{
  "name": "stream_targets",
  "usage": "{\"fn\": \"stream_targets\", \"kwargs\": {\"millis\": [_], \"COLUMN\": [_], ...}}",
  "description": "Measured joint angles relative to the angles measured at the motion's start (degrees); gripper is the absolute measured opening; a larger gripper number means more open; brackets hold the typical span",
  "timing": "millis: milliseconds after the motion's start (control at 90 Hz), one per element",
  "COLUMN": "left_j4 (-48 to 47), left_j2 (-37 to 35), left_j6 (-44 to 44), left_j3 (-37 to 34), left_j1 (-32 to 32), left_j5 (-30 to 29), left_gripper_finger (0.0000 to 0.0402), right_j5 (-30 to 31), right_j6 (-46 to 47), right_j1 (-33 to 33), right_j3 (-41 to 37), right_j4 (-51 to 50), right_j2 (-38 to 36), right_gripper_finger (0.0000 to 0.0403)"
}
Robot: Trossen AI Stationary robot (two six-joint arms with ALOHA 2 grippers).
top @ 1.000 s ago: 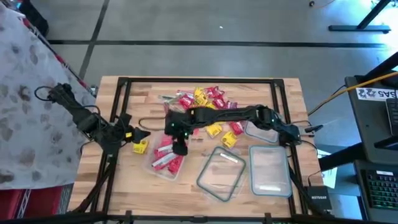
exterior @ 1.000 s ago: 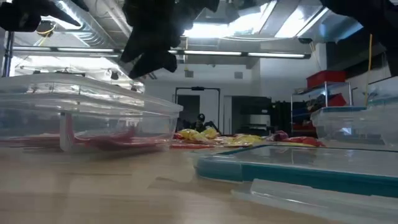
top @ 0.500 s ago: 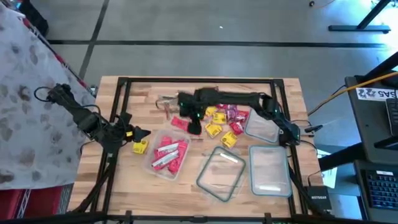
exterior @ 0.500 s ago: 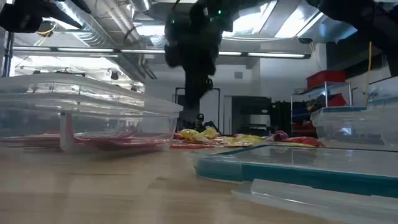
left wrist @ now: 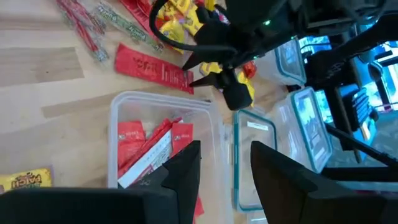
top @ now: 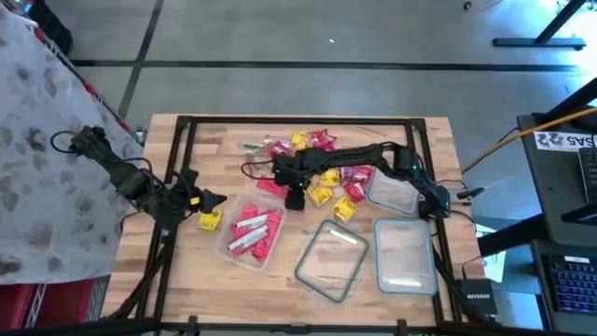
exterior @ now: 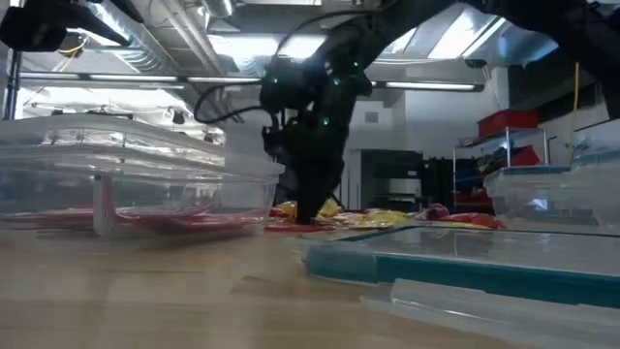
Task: Sort candy
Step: Put the red candy strip into the rectangular transparent bin
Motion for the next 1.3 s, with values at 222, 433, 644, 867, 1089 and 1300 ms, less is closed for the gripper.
{"fn": "stream_targets", "kwargs": {"millis": [222, 433, 644, 867, 1089, 1300], "left_j4": [0.03, 0.04, 0.07, 0.03, 0.04, 0.84], "left_j2": [0.0, 0.02, 0.02, 0.02, 0.02, -0.04], "left_j6": [-0.11, -1.09, -1.09, -0.01, 0.72, -0.95], "left_j3": [0.0, 0.0, 0.0, -0.01, -0.02, -0.02], "left_j1": [0.0, 0.0, 0.0, 0.0, 0.0, 0.0], "left_j5": [0.05, 0.04, 0.02, 0.04, 0.02, -0.65], "left_gripper_finger": [0.0123, 0.0123, 0.0123, 0.0123, 0.0123, 0.0123], "right_j5": [2.16, 3.67, 6.01, 9.1, 8.2, -7.85], "right_j6": [3.73, 6.33, 6.1, 4.73, 4.49, 0.39], "right_j1": [0.62, 1.18, 1.67, 1.56, 1.62, 3.52], "right_j3": [-4.82, -4.93, -3.21, -1.75, -1.94, -1.86], "right_j4": [3.94, 2.91, 0.34, -0.42, -1.22, 1.88], "right_j2": [-0.37, -0.47, -2.61, -10.0, -15.39, -16.98], "right_gripper_finger": [0.0139, 0.0022, 0.0004, 0.0001, 0.0, 0.0]}}
